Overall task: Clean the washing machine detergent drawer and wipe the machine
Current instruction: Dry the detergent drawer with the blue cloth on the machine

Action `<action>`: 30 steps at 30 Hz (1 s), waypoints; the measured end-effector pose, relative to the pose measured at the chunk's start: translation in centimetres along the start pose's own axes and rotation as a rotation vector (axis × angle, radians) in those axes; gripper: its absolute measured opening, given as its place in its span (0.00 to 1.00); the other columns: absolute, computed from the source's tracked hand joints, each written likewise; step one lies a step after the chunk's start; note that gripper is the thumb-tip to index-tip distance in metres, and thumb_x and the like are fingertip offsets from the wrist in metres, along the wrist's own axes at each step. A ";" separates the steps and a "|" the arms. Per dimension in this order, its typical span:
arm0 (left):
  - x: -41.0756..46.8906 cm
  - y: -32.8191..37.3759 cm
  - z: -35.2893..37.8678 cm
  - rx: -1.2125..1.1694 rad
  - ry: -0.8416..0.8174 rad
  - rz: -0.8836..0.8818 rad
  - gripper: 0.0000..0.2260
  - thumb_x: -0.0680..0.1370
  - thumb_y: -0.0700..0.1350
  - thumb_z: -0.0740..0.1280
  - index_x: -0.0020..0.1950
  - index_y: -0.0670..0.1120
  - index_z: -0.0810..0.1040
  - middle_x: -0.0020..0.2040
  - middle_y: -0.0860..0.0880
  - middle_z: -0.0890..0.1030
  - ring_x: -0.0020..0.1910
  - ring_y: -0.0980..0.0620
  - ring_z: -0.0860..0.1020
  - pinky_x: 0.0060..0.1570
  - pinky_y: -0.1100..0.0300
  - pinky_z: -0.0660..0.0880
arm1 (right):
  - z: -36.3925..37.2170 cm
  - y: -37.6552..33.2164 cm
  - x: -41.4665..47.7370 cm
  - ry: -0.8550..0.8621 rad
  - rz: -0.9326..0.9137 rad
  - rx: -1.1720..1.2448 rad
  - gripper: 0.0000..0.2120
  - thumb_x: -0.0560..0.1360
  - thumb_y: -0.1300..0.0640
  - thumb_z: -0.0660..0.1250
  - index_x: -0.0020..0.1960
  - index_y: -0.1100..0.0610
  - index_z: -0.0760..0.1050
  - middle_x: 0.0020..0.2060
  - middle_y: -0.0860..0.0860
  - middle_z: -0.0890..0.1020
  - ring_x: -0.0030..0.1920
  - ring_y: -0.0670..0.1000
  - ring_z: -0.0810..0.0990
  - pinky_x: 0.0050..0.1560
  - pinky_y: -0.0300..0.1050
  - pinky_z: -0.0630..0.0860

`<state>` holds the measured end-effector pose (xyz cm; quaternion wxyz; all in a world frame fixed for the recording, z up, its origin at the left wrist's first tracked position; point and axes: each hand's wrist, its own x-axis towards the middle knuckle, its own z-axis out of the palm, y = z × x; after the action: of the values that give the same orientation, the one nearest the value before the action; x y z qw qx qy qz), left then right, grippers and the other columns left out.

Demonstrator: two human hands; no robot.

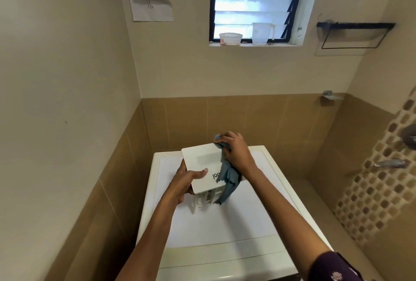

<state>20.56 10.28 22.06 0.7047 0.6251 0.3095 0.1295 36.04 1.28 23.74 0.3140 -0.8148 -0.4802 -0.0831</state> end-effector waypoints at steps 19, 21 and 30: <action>1.3 0.1 1.4 -0.081 0.406 0.098 0.15 0.79 0.43 0.64 0.66 0.45 0.70 0.62 0.42 0.76 0.59 0.42 0.76 0.53 0.52 0.75 | 0.3 2.6 -4.6 0.246 0.399 0.030 0.15 0.76 0.68 0.60 0.61 0.61 0.77 0.57 0.55 0.78 0.57 0.56 0.74 0.57 0.43 0.72; 1.7 0.3 1.2 -0.080 0.404 0.086 0.15 0.78 0.42 0.64 0.65 0.44 0.71 0.62 0.42 0.76 0.59 0.42 0.76 0.55 0.52 0.75 | 0.3 3.2 -5.5 0.245 0.398 0.036 0.14 0.76 0.69 0.60 0.58 0.62 0.78 0.55 0.55 0.79 0.56 0.56 0.75 0.55 0.42 0.72; 1.6 0.4 1.2 -0.082 0.384 0.107 0.18 0.79 0.50 0.63 0.66 0.44 0.70 0.63 0.42 0.76 0.59 0.44 0.75 0.48 0.56 0.72 | -3.8 1.2 -4.1 0.511 0.180 0.288 0.19 0.69 0.75 0.62 0.57 0.62 0.77 0.52 0.52 0.81 0.53 0.45 0.76 0.55 0.30 0.69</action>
<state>22.61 10.31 22.08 0.6499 0.5753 0.3989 0.2960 35.51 -4.39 24.48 0.5430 -0.7540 -0.3182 -0.1882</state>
